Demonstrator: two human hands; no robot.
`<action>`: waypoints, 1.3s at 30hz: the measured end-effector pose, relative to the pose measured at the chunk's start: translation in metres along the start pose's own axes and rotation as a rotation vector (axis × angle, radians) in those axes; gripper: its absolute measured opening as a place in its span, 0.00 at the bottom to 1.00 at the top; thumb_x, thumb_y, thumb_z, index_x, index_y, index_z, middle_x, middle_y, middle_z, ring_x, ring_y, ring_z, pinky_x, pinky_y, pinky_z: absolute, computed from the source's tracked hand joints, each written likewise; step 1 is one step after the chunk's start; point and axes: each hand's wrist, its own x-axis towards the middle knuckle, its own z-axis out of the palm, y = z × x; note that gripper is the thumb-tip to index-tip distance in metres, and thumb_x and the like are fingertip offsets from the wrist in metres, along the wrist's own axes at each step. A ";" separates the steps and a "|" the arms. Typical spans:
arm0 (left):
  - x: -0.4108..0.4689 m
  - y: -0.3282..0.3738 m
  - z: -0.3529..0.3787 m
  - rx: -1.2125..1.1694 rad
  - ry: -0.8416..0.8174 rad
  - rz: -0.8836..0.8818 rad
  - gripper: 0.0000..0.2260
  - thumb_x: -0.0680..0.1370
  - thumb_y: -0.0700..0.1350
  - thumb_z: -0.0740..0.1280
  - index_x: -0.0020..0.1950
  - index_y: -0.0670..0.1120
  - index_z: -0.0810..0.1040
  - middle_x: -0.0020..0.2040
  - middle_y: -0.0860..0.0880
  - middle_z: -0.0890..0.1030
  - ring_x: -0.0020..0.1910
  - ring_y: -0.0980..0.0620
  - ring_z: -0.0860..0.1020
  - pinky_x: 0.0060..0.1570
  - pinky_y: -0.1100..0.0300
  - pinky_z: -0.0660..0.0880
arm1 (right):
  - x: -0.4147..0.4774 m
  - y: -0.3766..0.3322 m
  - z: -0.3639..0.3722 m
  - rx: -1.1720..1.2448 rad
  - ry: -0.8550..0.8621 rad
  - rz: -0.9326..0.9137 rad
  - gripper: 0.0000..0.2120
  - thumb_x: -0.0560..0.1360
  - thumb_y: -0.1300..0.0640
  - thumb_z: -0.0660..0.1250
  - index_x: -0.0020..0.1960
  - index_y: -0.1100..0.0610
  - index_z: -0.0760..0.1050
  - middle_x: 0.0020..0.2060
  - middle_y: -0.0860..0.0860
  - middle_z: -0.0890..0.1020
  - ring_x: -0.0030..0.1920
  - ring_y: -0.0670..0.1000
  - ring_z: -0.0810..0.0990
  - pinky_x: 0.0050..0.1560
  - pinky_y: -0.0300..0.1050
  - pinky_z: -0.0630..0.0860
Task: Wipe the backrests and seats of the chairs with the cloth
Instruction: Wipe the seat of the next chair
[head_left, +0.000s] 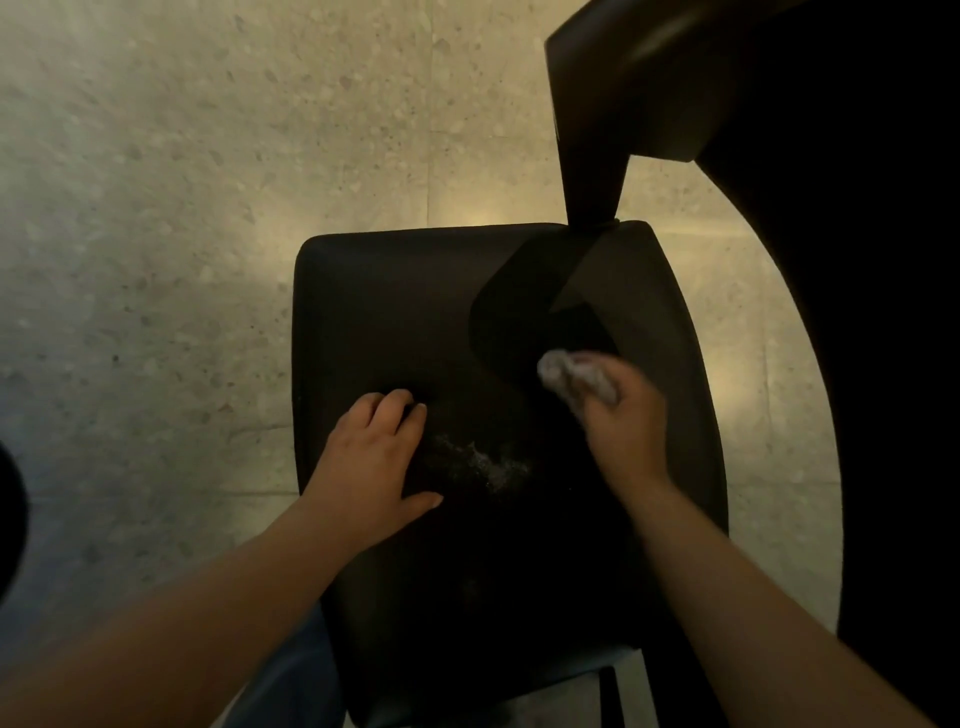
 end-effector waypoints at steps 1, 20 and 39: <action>0.000 0.001 0.001 0.005 0.005 -0.001 0.44 0.69 0.70 0.65 0.79 0.50 0.55 0.76 0.49 0.54 0.74 0.46 0.54 0.73 0.50 0.58 | 0.019 -0.003 -0.004 -0.025 0.057 -0.016 0.09 0.77 0.57 0.66 0.54 0.48 0.82 0.47 0.44 0.84 0.49 0.41 0.80 0.51 0.33 0.75; 0.021 -0.001 -0.003 -0.017 0.055 -0.047 0.39 0.66 0.71 0.66 0.72 0.54 0.64 0.68 0.52 0.63 0.66 0.49 0.63 0.61 0.49 0.70 | 0.041 -0.013 -0.002 -0.033 -0.040 -0.125 0.12 0.76 0.63 0.67 0.55 0.50 0.82 0.50 0.47 0.84 0.53 0.43 0.81 0.57 0.36 0.76; 0.018 0.000 -0.005 -0.055 0.007 -0.067 0.40 0.67 0.72 0.64 0.74 0.55 0.60 0.72 0.52 0.58 0.70 0.48 0.57 0.67 0.46 0.64 | 0.033 -0.006 -0.010 0.028 0.012 -0.004 0.12 0.77 0.64 0.67 0.53 0.49 0.82 0.48 0.46 0.84 0.50 0.43 0.81 0.51 0.30 0.73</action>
